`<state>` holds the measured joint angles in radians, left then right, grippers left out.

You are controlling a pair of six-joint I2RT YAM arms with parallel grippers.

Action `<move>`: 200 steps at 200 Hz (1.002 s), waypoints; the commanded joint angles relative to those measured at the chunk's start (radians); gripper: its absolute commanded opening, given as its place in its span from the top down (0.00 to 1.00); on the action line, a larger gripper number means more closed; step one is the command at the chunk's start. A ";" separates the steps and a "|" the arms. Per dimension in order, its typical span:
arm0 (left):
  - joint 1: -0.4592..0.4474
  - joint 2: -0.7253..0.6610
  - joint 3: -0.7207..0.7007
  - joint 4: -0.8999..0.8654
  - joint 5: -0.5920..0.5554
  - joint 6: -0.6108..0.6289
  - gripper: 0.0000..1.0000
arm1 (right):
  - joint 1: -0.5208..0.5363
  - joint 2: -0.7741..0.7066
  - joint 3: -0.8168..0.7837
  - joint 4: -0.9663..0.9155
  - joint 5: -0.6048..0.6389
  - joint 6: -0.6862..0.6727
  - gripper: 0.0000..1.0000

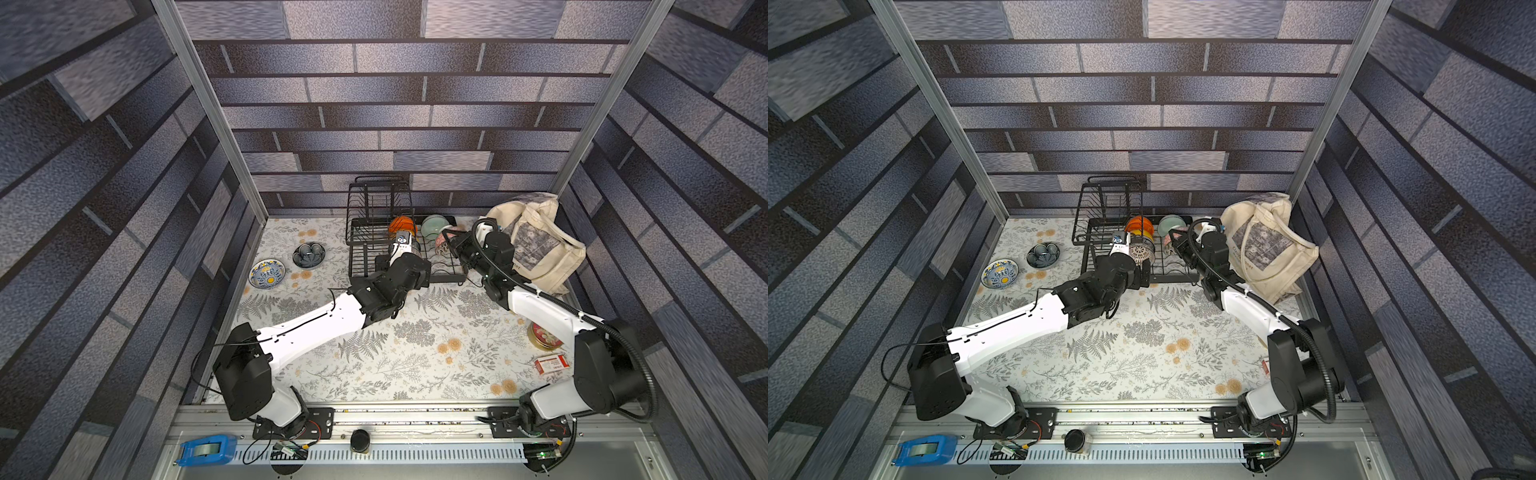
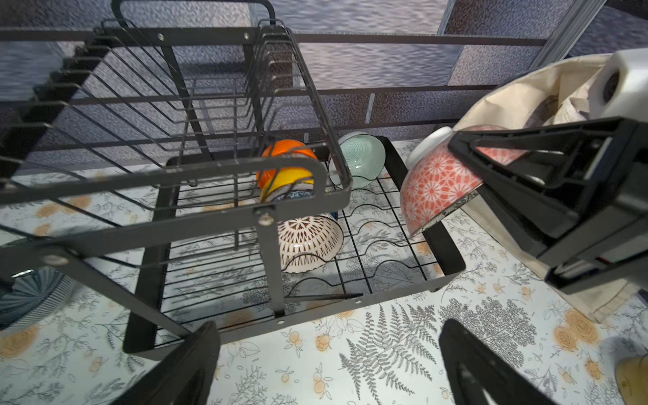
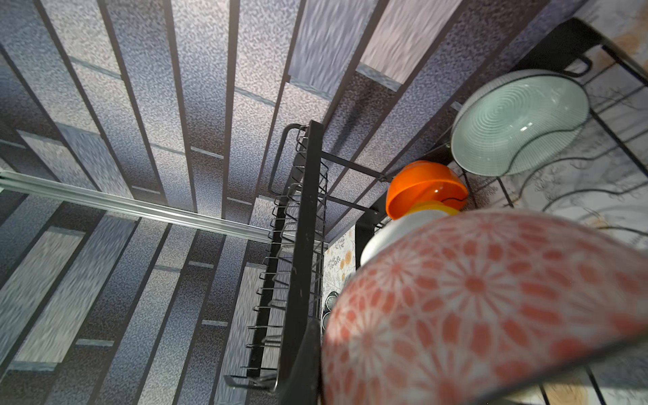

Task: Load bowls into a dish rack
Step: Place the bowl in the dish rack.

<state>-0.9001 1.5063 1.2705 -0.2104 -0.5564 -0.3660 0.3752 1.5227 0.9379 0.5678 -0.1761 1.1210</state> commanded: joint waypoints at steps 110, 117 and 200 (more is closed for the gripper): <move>-0.027 0.124 0.031 -0.043 -0.173 0.625 0.00 | -0.070 0.421 0.155 0.521 -0.100 0.061 1.00; -0.034 0.119 0.027 -0.044 -0.178 0.624 0.00 | -0.071 0.444 0.167 0.536 -0.103 0.070 1.00; -0.036 0.021 -0.061 0.017 -0.128 0.575 0.00 | -0.082 0.627 0.291 0.594 -0.069 0.148 1.00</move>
<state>-0.9318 1.5867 1.2198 -0.2333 -0.6884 0.2062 0.3004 2.1174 1.1702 1.0435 -0.2600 1.2427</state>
